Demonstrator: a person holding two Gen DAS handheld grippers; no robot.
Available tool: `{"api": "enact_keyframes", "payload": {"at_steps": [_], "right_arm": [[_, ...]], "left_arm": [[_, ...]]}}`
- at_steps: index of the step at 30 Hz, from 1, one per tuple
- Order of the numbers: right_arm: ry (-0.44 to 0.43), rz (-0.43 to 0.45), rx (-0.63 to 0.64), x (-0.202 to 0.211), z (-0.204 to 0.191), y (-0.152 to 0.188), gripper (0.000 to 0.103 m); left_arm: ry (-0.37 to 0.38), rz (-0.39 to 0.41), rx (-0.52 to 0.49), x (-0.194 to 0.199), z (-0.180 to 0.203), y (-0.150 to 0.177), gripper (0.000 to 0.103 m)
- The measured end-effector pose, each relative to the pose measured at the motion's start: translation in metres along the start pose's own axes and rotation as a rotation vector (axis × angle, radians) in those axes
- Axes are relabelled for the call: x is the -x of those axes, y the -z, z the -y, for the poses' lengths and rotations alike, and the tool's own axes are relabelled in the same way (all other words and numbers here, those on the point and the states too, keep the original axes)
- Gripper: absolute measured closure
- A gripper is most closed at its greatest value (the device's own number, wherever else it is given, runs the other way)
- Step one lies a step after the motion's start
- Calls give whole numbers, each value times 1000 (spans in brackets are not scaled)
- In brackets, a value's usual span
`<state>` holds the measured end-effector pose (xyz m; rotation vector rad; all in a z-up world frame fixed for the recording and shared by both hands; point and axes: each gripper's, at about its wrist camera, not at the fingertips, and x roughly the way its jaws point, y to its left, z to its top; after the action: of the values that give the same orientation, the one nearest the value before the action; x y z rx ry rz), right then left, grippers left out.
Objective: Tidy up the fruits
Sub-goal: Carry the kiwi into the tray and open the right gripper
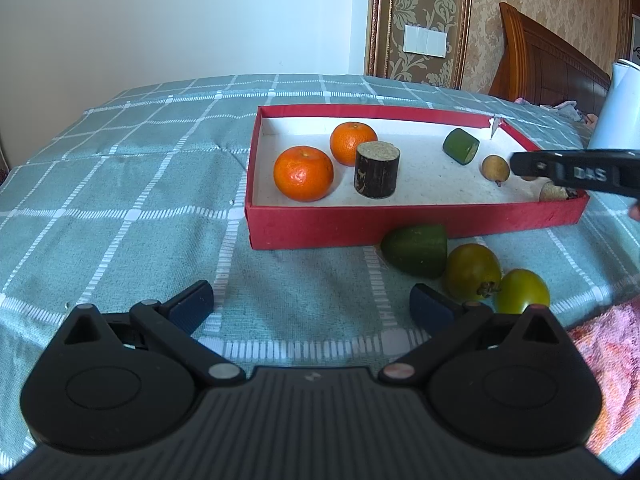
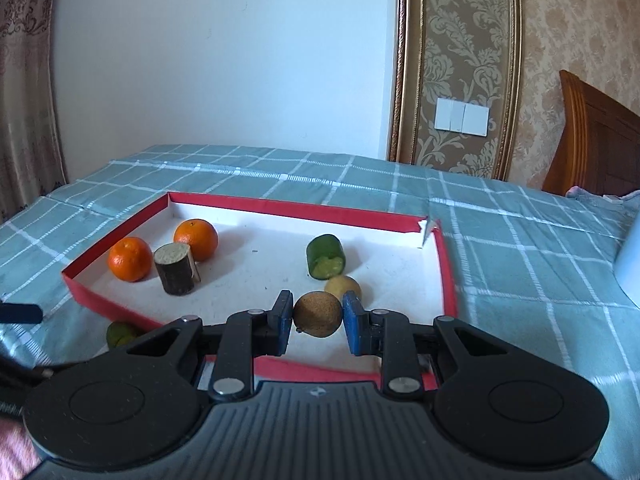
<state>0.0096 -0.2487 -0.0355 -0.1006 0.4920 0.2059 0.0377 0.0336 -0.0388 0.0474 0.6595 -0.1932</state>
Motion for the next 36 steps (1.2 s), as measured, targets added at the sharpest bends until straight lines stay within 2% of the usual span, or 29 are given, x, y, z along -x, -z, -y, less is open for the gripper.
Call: {"api": "enact_keyframes", "payload": {"at_steps": [10,26,29,30,31,32,34,36], "right_arm": [[9,-65,6,-46,-12,-12,77],[14,-97,30,-62,-20,-9,77],[-26,-100,45,-62,-22,-6,75],[-25,-99,46,-61,-23,-6,73],[-19,-95,47,-59,-23,-6,62],[-23,-86,45,-56,-22,-5,43],[-29,-48,27,-46,-20,-4,24],[-12,-12,32,-34,-19,-4,23]], "left_arm": [[9,5,11,1,-2,0,0],[9,5,11,1,-2,0,0],[10,5,12,1,-2,0,0],[10,5,12,1,-2,0,0],[10,5,12,1,-2,0,0],[10,5,12,1,-2,0,0],[10,5,12,2,-2,0,0],[9,5,11,1,-2,0,0]]}}
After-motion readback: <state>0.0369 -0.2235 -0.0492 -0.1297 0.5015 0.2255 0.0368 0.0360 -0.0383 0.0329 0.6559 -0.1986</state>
